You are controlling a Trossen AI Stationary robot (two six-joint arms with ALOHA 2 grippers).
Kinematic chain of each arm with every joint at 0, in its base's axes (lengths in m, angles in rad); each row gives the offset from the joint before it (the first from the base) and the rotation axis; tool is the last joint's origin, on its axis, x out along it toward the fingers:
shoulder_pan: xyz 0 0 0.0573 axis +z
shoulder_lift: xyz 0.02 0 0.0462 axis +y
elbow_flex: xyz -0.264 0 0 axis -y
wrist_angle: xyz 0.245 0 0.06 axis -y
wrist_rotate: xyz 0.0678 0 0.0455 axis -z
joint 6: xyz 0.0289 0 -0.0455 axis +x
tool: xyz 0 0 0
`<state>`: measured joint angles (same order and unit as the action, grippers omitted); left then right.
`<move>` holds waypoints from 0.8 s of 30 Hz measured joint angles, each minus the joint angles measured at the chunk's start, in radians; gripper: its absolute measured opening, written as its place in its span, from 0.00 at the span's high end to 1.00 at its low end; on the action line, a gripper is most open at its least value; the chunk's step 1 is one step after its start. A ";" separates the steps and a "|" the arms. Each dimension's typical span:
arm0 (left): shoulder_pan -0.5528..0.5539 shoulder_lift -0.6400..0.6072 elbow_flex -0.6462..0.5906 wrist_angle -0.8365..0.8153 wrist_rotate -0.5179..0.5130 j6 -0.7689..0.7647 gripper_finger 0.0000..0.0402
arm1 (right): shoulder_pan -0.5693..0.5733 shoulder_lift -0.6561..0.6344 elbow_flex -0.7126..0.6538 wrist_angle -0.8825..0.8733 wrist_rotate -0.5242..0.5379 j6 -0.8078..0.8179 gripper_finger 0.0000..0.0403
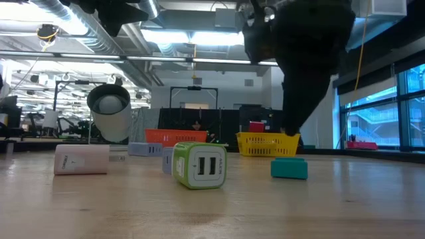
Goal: Pick & Place Office items
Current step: Put the blue digital clock into the yellow bin
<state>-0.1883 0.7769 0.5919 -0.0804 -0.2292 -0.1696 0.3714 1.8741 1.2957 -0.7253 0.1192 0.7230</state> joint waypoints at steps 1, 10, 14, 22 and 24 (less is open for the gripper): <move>0.000 0.000 0.000 0.000 0.000 0.000 0.51 | 0.000 0.007 0.000 0.005 0.001 -0.012 0.26; 0.000 0.000 0.000 0.000 0.015 0.016 0.51 | -0.001 0.037 0.000 0.016 -0.053 -0.076 0.25; 0.000 0.000 0.000 -0.001 0.015 0.025 0.51 | -0.001 0.038 0.000 0.015 -0.052 -0.084 0.23; 0.000 0.000 0.000 -0.001 0.015 0.044 0.51 | -0.001 0.038 0.000 0.057 -0.056 -0.076 0.18; 0.000 0.000 0.000 -0.001 0.015 0.052 0.51 | -0.001 0.038 0.000 0.056 -0.056 -0.066 0.18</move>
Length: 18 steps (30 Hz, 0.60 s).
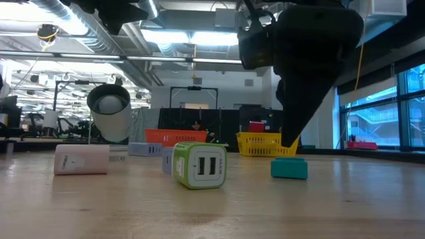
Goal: Pick & Place Office items
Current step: Put the blue digital clock into the yellow bin
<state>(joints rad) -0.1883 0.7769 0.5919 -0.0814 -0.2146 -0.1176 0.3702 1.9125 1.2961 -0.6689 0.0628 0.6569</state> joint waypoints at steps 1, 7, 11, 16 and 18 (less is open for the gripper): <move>0.000 0.000 0.000 0.000 0.000 0.005 0.51 | 0.000 0.000 0.000 0.000 0.000 0.008 0.18; 0.000 0.000 0.000 -0.005 0.000 0.008 0.51 | 0.000 0.009 0.000 0.023 0.001 0.022 0.18; 0.000 0.000 0.000 -0.006 0.006 0.008 0.51 | 0.001 0.032 0.000 0.049 0.000 0.025 0.18; 0.000 0.000 0.000 -0.006 0.019 0.003 0.51 | 0.001 0.058 0.002 0.048 -0.001 0.015 0.18; 0.000 0.000 0.000 -0.006 0.019 0.001 0.51 | 0.001 0.061 0.002 0.048 0.000 0.015 0.18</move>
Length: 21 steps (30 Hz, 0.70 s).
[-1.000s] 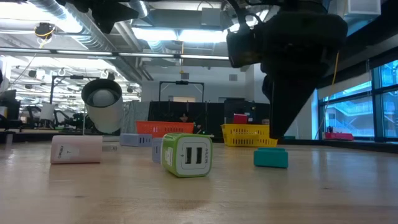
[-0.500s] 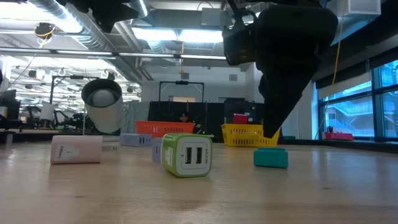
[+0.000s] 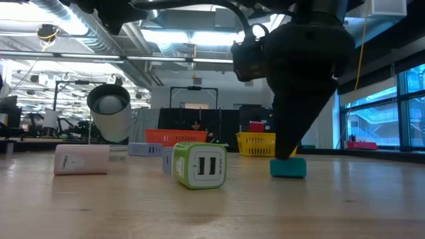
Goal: Pick & Place Office items
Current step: Put the blue digital clock into the yellow bin
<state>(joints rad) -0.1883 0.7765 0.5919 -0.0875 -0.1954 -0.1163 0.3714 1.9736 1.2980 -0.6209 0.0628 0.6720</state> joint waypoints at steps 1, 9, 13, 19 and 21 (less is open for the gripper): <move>0.000 0.000 0.000 0.000 0.000 0.000 0.51 | 0.000 0.002 0.000 0.000 0.000 0.000 0.18; 0.000 0.000 0.000 0.001 0.007 -0.001 0.51 | 0.000 0.005 0.001 0.003 0.003 0.001 0.18; 0.000 0.000 0.000 0.001 0.011 -0.001 0.51 | -0.001 0.006 0.000 0.019 0.005 0.031 0.21; 0.000 0.000 0.000 0.003 0.011 -0.012 0.51 | -0.002 0.007 0.000 0.019 0.008 0.080 0.29; 0.000 0.000 0.000 0.010 0.011 -0.018 0.51 | -0.002 0.007 0.000 0.017 0.008 0.088 0.32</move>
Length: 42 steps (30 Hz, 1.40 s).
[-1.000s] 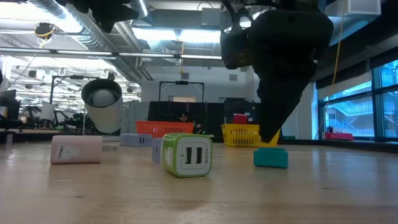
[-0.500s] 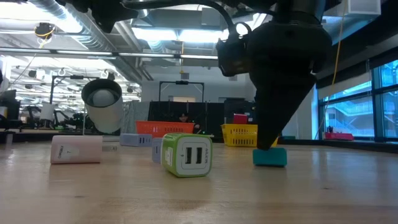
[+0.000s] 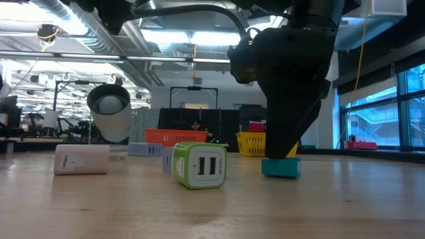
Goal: Pick & Place Office items
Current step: Put the blue digital clock into the yellow bin
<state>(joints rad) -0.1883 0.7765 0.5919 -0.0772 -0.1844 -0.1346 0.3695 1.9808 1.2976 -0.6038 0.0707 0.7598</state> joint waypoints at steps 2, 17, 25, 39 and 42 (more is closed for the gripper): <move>0.000 0.000 0.000 0.001 0.000 -0.002 0.51 | 0.000 -0.001 0.000 -0.003 0.000 0.031 0.34; 0.000 0.000 0.000 0.004 0.000 0.002 0.51 | -0.026 -0.059 0.009 -0.101 0.009 -0.124 0.30; 0.000 0.000 0.000 0.006 0.000 0.007 0.51 | -0.014 -0.064 0.137 -0.592 0.040 -0.621 0.31; 0.000 0.000 0.000 0.006 -0.031 0.009 0.51 | 0.024 -0.061 0.158 -0.373 0.062 -0.979 0.31; 0.000 0.000 0.000 0.006 -0.031 0.009 0.51 | 0.036 -0.058 0.159 -0.357 0.032 -1.049 0.31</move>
<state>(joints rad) -0.1883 0.7765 0.5919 -0.0708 -0.2150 -0.1253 0.4059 1.9227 1.4561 -0.9612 0.1027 -0.2891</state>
